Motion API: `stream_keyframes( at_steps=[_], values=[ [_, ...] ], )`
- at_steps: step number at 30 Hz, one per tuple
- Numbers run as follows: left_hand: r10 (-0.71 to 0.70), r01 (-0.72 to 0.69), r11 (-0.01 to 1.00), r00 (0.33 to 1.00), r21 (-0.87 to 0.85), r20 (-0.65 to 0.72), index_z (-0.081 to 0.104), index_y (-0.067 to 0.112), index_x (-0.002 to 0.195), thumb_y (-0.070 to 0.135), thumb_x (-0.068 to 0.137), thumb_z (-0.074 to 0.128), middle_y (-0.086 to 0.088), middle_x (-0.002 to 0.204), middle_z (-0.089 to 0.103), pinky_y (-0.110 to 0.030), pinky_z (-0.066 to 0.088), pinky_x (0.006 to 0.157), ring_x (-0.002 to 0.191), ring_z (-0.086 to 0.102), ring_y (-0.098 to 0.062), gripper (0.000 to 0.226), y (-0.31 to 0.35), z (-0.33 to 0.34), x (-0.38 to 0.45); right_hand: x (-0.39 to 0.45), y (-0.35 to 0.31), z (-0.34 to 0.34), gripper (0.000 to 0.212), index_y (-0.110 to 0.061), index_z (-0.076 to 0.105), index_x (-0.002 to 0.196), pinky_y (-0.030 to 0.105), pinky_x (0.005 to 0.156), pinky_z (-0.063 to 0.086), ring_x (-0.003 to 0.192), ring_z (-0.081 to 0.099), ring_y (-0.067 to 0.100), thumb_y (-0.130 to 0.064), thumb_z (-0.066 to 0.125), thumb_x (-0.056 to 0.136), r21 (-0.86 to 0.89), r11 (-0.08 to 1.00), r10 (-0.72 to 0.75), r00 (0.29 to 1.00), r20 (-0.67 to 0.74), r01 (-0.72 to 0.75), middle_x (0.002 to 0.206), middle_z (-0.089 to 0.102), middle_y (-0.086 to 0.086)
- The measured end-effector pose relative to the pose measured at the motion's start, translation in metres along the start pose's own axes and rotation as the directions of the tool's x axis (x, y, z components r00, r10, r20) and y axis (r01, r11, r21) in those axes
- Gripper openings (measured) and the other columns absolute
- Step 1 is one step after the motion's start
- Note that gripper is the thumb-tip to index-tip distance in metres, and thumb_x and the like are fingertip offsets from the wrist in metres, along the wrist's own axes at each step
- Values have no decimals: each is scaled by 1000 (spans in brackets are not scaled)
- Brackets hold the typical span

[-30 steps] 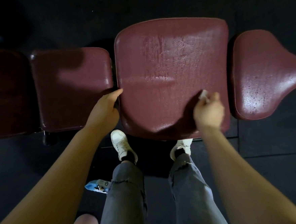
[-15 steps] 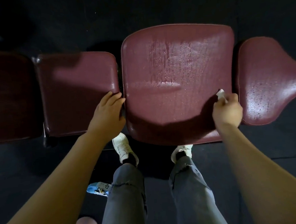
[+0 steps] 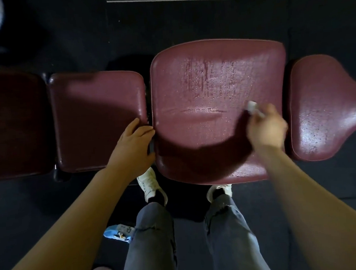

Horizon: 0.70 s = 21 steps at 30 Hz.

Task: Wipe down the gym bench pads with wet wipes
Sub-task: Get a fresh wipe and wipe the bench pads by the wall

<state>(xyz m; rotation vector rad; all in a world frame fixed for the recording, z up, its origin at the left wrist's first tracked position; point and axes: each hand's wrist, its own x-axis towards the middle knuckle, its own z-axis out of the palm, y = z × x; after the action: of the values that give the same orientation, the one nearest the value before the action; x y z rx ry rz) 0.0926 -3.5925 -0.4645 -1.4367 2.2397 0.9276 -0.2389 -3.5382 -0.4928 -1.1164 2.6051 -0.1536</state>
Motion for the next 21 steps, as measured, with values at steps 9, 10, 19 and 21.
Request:
stream_keyframes(
  at_steps=[9, 10, 19, 21],
  values=[
    [37, -37, 999, 999, -2, -19, 43, 12, 148, 32, 85, 71, -2, 155, 40, -47, 16, 124, 152, 9, -29, 72, -6, 4, 1, -26, -150, 40, 25, -15, 64, 103, 40, 80, 48, 90, 63, 33, -18, 47, 85, 56, 831, -557, 825, 98, 554, 96, 70, 9],
    [47, -47, 999, 999, 11, -19, 44, 13, 148, 34, 85, 70, -2, 154, 41, -46, 14, 124, 152, 11, -30, 71, -6, 4, 2, -34, -166, 42, 25, -17, 65, 101, 39, 78, 46, 89, 62, 31, -18, 48, 83, 41, 648, -751, 628, 203, 761, 95, 70, 6],
    [61, -60, 998, 996, 6, -69, 44, 10, 147, 35, 84, 72, -4, 154, 41, -40, 9, 123, 152, 9, -31, 73, -6, 7, 0, 59, 5, -6, 29, -12, 55, 118, 43, 90, 44, 104, 57, 40, -25, 47, 94, -51, 974, 219, 975, -40, -221, 110, 63, 23],
    [64, -64, 998, 995, -1, -81, 43, 11, 148, 36, 84, 72, -3, 154, 40, -39, 7, 123, 152, 8, -30, 75, -6, 8, 0, 55, -8, 1, 28, -9, 55, 115, 43, 91, 45, 105, 58, 40, -25, 42, 97, 61, 947, 317, 948, -25, -315, 110, 63, 25]
  ],
)
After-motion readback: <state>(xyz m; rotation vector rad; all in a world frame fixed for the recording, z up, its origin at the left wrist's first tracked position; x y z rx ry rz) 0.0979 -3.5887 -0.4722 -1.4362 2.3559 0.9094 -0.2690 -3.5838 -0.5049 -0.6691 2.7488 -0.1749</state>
